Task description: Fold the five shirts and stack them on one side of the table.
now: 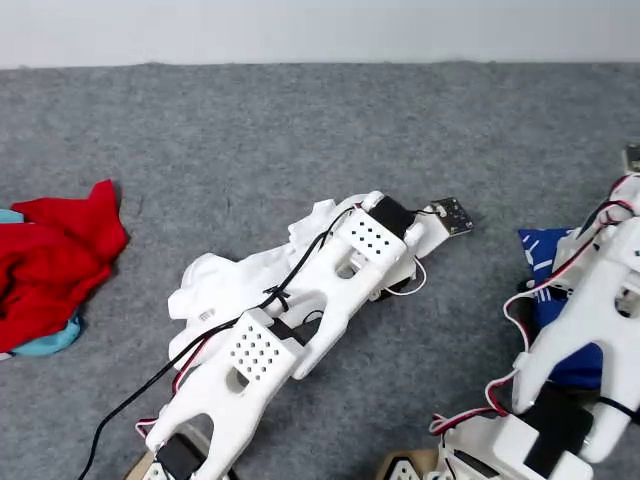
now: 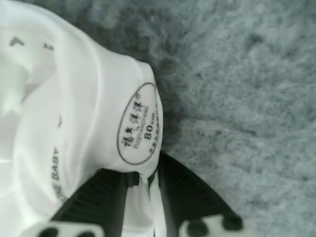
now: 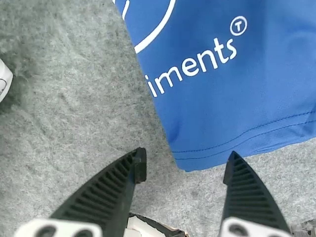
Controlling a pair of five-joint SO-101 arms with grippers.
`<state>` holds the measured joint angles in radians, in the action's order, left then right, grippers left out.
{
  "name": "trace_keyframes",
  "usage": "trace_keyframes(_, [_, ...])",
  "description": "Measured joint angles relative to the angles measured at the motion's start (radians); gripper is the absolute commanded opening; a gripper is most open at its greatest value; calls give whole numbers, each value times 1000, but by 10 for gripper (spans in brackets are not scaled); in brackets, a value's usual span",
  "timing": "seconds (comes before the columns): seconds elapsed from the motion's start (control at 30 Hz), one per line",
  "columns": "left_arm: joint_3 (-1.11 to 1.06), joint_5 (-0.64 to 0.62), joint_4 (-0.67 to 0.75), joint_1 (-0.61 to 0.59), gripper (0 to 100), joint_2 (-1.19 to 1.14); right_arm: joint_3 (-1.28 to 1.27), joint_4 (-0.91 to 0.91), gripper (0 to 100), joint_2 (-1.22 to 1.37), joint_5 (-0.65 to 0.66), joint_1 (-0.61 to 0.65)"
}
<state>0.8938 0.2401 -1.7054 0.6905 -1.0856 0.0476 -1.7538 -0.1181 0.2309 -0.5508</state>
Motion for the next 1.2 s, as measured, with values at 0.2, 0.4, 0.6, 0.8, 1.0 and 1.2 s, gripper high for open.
trace_keyframes(0.2, [0, 0, 0, 0, 14, 0, 0, 0, 259, 0, 0, 0])
trace_keyframes(0.4, [0, 0, 0, 0, 14, 0, 0, 0, 259, 0, 0, 0])
trace_keyframes(0.6, [0, 0, 0, 0, 14, 0, 0, 0, 259, 0, 0, 0])
trace_keyframes(0.8, [0, 0, 0, 0, 14, 0, 0, 0, 259, 0, 0, 0])
trace_keyframes(1.0, [0, 0, 0, 0, 14, 0, -60, 0, 259, 0, 0, 0])
trace_keyframes(1.2, [0, 0, 0, 0, 14, 0, -78, 0, 259, 0, 0, -12])
